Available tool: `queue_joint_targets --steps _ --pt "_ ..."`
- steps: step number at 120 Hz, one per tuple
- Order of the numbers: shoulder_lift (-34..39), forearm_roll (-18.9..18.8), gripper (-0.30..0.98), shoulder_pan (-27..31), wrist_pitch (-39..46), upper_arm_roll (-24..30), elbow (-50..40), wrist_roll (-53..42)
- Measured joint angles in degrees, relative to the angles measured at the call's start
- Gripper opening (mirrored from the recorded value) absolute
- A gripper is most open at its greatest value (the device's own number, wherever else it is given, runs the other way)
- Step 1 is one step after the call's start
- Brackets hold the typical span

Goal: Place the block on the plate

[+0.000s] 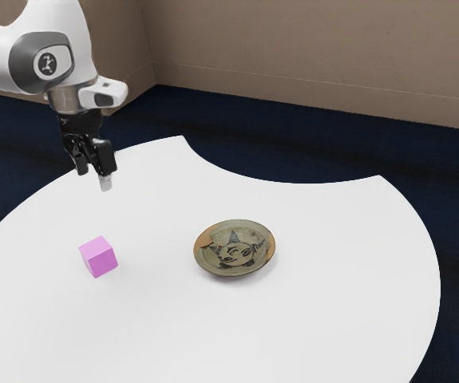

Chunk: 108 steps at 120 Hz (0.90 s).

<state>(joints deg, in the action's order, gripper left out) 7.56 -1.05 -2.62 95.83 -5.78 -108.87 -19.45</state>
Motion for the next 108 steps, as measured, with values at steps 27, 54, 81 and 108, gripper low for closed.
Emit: queue_joint_targets --steps 27,54,81,108 --pt "4.85 -3.21 0.69 0.00 7.02 -5.15 -9.96 -9.63" --pt "5.50 -6.27 0.69 0.08 13.50 -10.82 -16.99 -17.79" --pt "3.68 -8.88 0.69 0.27 20.56 -14.98 -21.30 -24.21" --pt "-4.73 -7.93 0.69 0.37 24.57 -15.06 -15.94 -28.49"
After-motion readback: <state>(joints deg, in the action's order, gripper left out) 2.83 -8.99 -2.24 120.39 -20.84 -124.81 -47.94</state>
